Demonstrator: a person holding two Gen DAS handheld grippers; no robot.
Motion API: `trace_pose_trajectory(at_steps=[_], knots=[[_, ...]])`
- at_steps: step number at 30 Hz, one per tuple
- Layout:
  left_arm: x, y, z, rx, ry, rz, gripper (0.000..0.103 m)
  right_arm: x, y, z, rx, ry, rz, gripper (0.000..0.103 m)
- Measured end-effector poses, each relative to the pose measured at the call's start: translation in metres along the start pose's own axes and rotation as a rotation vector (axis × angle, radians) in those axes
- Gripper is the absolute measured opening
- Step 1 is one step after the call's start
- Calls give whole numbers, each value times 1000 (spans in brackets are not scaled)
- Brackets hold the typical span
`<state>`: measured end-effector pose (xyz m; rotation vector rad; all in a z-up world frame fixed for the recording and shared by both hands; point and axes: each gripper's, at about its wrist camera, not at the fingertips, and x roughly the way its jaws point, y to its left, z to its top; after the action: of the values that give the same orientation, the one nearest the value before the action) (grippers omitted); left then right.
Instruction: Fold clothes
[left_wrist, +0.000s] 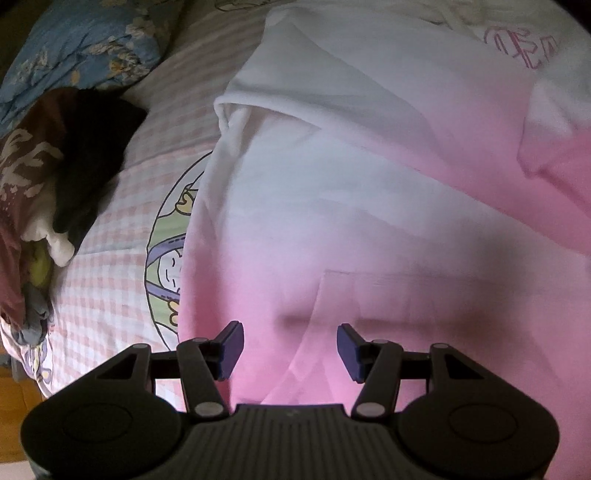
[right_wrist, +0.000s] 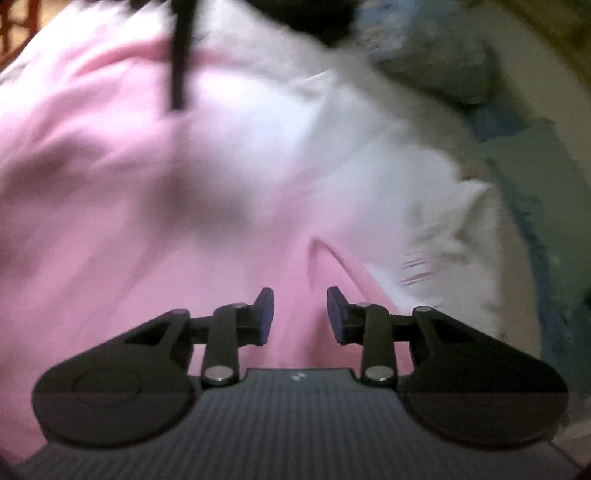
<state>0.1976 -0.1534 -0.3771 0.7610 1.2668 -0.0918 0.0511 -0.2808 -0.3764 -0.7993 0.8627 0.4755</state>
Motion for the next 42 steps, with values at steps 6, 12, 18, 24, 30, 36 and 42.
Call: trace_pose_trajectory(at_steps=[6, 12, 18, 24, 30, 36, 42], knots=[[4, 5, -7, 37, 4, -22, 58, -33, -17, -26, 365, 98, -24, 65], [4, 1, -6, 33, 9, -85, 59, -27, -85, -87, 974, 221, -122, 66], [5, -11, -11, 82, 3, -98, 59, 15, -144, -146, 1486, 177, -136, 65], [6, -6, -19, 103, 6, -95, 59, 2, -148, -116, 1356, 115, -208, 18], [13, 14, -22, 54, 27, -94, 59, -84, -104, -27, 1055, -123, -82, 17], [20, 38, -26, -26, 75, -111, 59, -81, -49, 20, 997, -110, 155, 15], [14, 75, -46, -76, 81, -92, 59, -128, -59, 73, 1139, -310, 216, 14]])
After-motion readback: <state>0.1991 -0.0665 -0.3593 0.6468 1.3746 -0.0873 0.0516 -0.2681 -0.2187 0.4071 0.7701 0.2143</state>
